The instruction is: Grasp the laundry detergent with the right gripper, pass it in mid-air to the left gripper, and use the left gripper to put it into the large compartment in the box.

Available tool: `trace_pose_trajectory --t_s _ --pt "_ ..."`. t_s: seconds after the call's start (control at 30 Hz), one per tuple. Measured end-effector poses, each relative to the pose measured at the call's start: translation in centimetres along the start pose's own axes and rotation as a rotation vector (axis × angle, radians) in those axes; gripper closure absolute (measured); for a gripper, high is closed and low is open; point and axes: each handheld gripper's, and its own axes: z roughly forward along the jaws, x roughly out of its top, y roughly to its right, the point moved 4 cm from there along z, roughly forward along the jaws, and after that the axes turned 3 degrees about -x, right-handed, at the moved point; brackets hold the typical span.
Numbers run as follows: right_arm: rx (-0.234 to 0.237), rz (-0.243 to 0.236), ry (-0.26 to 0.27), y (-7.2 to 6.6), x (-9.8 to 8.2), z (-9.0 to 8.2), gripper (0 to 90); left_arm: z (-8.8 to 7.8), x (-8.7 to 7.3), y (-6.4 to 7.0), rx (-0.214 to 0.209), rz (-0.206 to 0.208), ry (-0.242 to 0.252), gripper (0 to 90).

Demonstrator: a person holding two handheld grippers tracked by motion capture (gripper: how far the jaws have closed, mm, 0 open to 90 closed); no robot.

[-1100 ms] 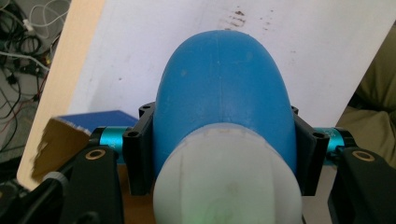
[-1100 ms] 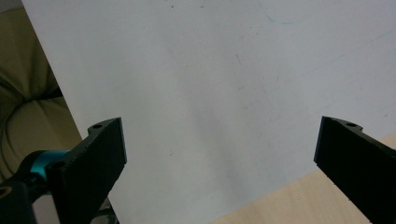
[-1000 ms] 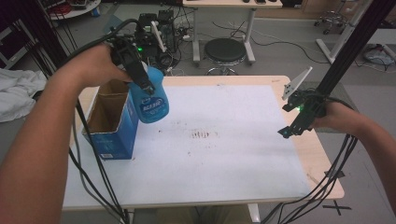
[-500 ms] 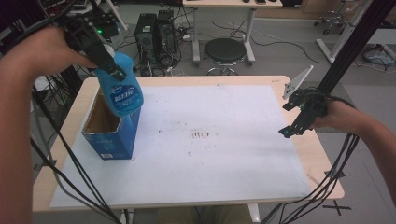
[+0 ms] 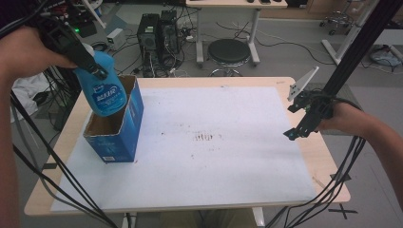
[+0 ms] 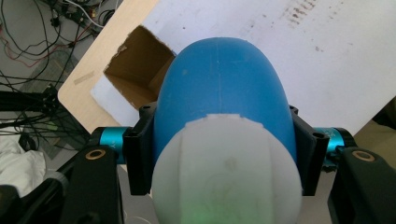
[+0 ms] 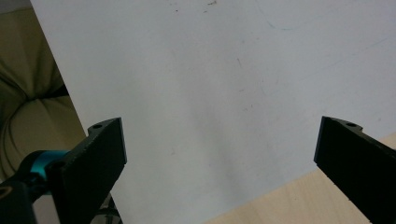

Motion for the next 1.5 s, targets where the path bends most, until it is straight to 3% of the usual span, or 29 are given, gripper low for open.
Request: trace_pose_trajectory --t_s 0.17,0.47,0.77,0.87,0.97,1.0,1.07,1.2,1.5 --pt "-0.005 -0.004 0.004 -0.1 0.3 0.2 1.3 1.0 -0.9 -0.8 0.032 -0.008 -0.009 38.2" --pt "-0.014 -0.003 0.001 -0.2 0.4 0.4 1.4 3.4 -1.8 -1.3 0.027 -0.011 -0.024 38.3" --pt "-0.009 -0.002 0.006 -0.4 0.4 0.6 1.4 7.0 -3.0 -1.5 0.016 -0.004 -0.037 38.2" --pt "-0.007 -0.003 0.005 -0.4 0.4 0.8 1.3 9.1 -3.4 -1.4 0.014 0.031 -0.045 38.2" --pt "-0.002 -0.002 0.007 -0.4 0.4 1.0 1.4 11.1 -3.9 -1.3 0.005 0.036 -0.046 38.2" --pt "-0.002 -0.002 0.007 -0.4 0.4 1.0 1.4 11.1 -3.9 -1.3 0.005 0.036 -0.046 38.2" --pt "0.002 0.003 0.001 -0.4 0.3 1.3 1.4 13.2 -4.7 -1.2 -0.013 0.044 -0.068 38.2" --pt "0.010 0.007 -0.005 -0.4 0.2 1.8 1.4 15.5 -5.5 -0.9 -0.036 0.052 -0.079 38.2" --pt "0.017 0.007 -0.010 -0.4 0.3 2.3 1.4 18.7 -7.1 -0.8 -0.055 0.028 -0.084 38.2"
